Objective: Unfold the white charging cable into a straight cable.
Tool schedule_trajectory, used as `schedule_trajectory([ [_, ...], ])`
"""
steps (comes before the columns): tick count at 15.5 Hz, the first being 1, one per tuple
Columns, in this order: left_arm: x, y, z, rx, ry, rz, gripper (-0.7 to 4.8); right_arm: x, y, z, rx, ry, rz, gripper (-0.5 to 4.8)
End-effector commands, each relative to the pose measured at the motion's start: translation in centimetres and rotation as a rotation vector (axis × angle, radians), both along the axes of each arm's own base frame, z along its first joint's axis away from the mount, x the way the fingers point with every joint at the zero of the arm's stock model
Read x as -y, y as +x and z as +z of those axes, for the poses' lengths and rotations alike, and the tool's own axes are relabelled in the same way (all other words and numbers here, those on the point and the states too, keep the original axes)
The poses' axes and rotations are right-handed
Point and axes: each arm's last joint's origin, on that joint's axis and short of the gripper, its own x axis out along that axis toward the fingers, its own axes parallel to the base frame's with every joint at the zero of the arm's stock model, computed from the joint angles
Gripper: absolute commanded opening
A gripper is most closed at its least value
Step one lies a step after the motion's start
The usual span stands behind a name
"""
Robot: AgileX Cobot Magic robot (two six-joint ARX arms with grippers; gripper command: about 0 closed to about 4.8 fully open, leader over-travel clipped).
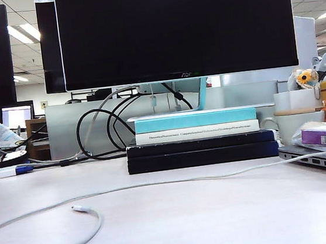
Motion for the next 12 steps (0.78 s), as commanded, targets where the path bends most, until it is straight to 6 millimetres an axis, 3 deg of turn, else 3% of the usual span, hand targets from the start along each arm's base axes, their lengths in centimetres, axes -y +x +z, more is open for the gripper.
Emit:
schedule_trajectory([
  [1, -0.1, -1.6, -1.7, 0.103, -0.03, 0.0, 1.92, 0.0, 0.0, -4.9, 0.028, 0.096, 0.017, -0.05],
  [2, 0.0, -1.3, -2.0, 0.078, -0.074, -0.012, 1.42, 0.1, 1.0, -8.0, 0.001, 0.171, 0.049, -0.05],
  [5, -0.1, -0.5, -3.9, 0.022, -0.093, 0.024, 1.06, -0.1, 3.7, -13.5, -0.028, 0.281, 0.181, -0.05],
  [7, -0.1, 0.2, -5.5, -0.013, -0.083, 0.045, 0.04, -0.1, 4.4, -15.2, -0.062, 0.284, 0.173, -0.05],
  [10, -0.1, 1.3, -8.8, -0.095, 0.005, 0.044, -0.06, 0.3, 5.1, -17.4, -0.142, 0.246, 0.022, -0.05],
  [12, -0.1, 1.5, -9.6, -0.115, 0.028, 0.044, -0.06, 0.8, 5.2, -18.6, -0.233, 0.275, -0.134, -0.05],
])
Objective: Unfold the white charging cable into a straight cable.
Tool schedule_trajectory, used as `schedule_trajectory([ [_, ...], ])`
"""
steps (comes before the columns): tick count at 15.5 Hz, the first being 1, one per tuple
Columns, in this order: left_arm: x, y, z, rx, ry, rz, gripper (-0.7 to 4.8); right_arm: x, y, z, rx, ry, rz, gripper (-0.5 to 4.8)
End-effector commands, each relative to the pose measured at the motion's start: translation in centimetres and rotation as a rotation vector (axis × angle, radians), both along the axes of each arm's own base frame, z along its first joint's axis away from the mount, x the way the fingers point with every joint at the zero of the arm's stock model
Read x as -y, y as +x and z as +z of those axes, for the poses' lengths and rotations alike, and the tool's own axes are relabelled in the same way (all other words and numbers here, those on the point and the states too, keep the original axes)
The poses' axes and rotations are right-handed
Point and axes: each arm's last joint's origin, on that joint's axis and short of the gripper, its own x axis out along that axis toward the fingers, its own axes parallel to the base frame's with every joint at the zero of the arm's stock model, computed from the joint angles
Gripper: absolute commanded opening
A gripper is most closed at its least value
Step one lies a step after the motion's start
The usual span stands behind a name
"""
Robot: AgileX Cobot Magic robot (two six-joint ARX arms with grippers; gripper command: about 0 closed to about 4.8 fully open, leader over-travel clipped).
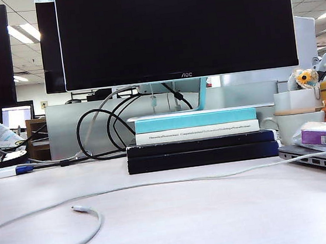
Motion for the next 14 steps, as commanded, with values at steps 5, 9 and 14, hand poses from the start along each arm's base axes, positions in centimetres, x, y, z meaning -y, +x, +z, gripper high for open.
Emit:
schedule_trajectory([
  [5, -0.1, 0.4, -1.5, -0.017, 0.105, 0.017, -0.06, 0.7, 0.5, -4.4, -0.241, -0.048, -0.224, -0.05],
  [9, -0.1, 0.5, -3.0, -0.084, 0.146, 0.012, -0.05, 0.7, 0.6, -4.2, -0.229, -0.16, -0.229, -0.05],
  [14, -0.1, 0.5, -3.0, -0.082, 0.147, 0.017, 0.26, 0.6, 0.6, -4.4, -0.243, -0.092, -0.21, 0.0],
])
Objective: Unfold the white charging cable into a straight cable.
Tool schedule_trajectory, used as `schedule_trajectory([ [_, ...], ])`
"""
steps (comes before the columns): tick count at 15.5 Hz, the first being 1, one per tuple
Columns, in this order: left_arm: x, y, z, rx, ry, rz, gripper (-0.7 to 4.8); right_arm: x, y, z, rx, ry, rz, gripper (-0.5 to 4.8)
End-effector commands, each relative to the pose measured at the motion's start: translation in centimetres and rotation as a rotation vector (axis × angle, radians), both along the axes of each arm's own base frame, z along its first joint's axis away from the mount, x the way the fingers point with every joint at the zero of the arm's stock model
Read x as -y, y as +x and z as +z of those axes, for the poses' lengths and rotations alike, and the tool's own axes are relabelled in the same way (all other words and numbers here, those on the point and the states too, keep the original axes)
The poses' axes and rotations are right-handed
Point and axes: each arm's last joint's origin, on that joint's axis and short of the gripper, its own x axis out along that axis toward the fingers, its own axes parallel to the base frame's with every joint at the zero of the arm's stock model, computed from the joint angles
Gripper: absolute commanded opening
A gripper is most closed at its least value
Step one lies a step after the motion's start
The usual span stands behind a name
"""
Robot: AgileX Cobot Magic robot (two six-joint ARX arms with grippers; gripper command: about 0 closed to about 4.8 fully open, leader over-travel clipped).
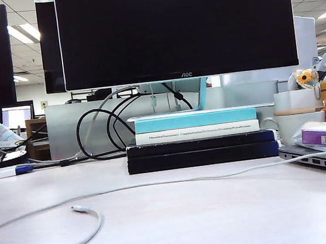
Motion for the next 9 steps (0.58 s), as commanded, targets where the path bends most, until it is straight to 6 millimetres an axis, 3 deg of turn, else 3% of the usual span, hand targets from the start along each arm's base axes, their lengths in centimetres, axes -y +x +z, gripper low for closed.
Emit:
schedule_trajectory([
  [1, -0.05, -0.04, -0.08, -0.009, -0.002, 0.017, 0.27, -0.03, -0.05, -0.44, -0.038, 0.025, 0.004, 0.0],
  [9, -0.02, -0.04, -0.09, -0.01, -0.044, 0.013, 0.27, -0.01, -0.06, -0.47, -0.042, 0.024, 0.002, 0.0],
])
